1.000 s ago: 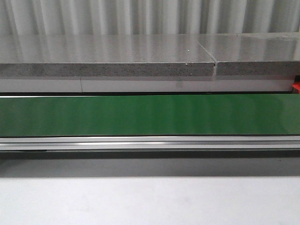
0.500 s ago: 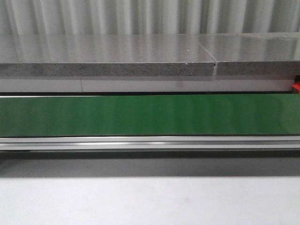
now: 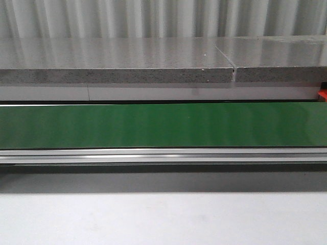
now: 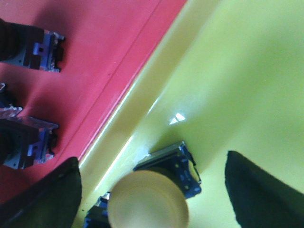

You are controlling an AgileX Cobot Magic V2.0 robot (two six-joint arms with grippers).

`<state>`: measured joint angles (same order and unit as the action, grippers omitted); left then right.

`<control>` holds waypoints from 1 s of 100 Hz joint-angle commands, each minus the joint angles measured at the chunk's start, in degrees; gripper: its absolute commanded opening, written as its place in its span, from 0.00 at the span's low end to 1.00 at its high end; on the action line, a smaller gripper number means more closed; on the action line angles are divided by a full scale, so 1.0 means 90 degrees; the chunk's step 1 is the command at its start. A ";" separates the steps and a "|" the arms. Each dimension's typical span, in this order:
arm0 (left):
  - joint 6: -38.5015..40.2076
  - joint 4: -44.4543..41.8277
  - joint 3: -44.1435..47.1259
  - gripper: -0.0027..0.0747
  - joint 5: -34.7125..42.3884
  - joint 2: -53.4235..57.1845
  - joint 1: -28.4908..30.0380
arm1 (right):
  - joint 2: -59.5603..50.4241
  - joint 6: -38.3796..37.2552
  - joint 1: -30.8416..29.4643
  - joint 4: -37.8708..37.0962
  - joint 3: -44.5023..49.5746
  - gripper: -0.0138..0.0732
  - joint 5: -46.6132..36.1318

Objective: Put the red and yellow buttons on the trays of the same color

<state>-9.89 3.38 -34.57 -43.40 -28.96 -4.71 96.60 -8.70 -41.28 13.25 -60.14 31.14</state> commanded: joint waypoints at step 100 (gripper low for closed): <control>0.0007 0.0062 -0.0157 0.01 0.0454 -0.0019 -0.0050 | -0.3375 0.0004 0.4311 -0.1707 -0.0166 0.08 0.0348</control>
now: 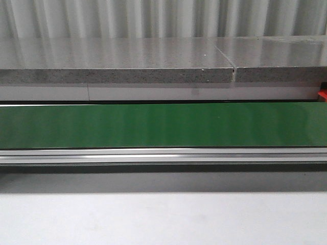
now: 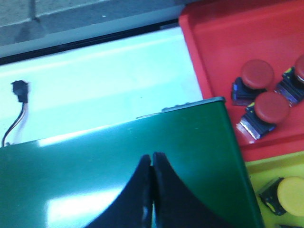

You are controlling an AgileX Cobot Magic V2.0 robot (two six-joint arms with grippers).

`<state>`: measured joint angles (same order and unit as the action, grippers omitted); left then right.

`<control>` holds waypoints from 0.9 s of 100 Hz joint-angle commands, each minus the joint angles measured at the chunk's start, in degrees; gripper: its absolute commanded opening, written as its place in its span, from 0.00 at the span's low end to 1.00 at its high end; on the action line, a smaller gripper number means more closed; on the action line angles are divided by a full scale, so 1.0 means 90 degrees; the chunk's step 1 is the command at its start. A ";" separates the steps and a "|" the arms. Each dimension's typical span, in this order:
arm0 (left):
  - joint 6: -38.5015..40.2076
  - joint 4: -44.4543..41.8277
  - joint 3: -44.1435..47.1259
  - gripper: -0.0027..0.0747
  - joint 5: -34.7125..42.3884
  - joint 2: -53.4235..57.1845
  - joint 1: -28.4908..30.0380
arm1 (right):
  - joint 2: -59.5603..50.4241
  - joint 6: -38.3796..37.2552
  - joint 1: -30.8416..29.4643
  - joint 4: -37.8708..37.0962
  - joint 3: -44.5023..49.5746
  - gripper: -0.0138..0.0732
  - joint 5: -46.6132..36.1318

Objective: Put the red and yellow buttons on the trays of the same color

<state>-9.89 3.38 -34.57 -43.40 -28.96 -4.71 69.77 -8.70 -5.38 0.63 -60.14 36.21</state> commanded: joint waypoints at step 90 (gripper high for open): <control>0.0007 0.0062 -0.0157 0.01 0.0454 -0.0019 -0.0050 | -0.3992 0.0612 0.1844 -0.0590 0.2312 0.08 0.0064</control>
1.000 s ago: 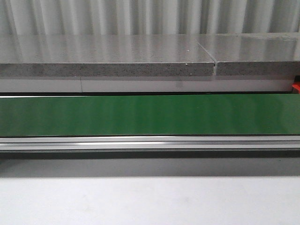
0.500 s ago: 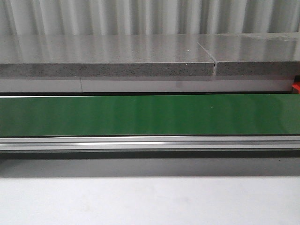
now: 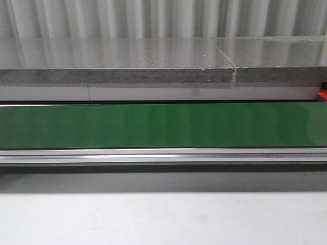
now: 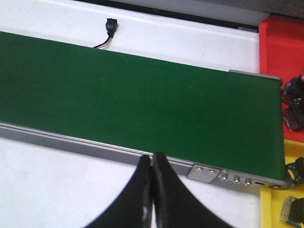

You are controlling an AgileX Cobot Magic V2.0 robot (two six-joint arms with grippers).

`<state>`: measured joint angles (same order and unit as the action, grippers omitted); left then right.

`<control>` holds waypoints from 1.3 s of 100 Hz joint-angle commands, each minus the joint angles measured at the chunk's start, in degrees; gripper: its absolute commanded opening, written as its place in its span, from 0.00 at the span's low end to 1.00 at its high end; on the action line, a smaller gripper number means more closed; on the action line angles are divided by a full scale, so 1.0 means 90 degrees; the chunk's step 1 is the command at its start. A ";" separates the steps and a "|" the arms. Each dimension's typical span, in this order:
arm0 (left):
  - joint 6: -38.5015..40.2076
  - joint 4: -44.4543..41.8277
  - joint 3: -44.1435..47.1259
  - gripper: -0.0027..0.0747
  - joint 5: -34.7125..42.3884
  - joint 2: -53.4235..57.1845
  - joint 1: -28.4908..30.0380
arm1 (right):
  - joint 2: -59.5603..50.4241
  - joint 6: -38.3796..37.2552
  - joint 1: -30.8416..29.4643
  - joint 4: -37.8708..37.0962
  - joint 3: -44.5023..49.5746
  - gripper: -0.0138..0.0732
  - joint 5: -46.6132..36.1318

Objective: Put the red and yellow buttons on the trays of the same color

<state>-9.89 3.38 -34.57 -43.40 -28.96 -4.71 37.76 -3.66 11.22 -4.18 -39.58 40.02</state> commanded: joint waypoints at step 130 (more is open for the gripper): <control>0.1350 -0.0196 -0.0521 0.37 0.0384 -0.1595 0.1680 | -0.1674 0.0052 0.0000 0.0036 0.0237 0.08 0.0053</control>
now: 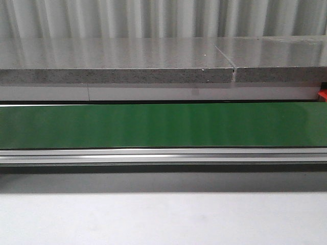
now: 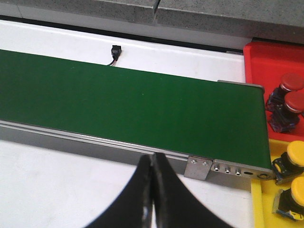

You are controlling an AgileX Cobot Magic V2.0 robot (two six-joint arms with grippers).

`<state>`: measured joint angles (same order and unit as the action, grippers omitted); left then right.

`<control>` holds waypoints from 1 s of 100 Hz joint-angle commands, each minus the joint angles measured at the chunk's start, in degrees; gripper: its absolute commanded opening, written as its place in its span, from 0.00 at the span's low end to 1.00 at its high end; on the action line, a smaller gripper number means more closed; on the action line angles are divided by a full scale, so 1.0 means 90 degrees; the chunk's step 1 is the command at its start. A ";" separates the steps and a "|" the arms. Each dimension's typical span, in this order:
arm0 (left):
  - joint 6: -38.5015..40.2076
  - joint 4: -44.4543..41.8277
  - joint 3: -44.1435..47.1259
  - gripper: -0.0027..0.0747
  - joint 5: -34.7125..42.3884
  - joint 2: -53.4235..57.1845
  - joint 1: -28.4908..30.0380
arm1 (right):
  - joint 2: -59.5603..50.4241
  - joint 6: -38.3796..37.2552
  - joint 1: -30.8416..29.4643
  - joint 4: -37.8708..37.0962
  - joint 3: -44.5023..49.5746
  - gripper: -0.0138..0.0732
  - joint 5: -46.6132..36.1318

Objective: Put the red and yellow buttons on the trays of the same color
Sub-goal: 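Lower the left gripper onto a red push-button beside the belt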

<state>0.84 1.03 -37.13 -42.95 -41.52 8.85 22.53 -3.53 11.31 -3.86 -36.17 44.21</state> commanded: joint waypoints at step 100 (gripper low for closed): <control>0.0480 -0.0114 -0.1871 0.59 -0.1566 -0.3436 0.3040 | 0.0019 0.0038 -0.0010 -0.0001 -0.0143 0.08 -0.0418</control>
<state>4.82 -1.26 -52.03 -58.53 -70.97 35.86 22.53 -3.53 11.31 -3.83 -36.17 44.21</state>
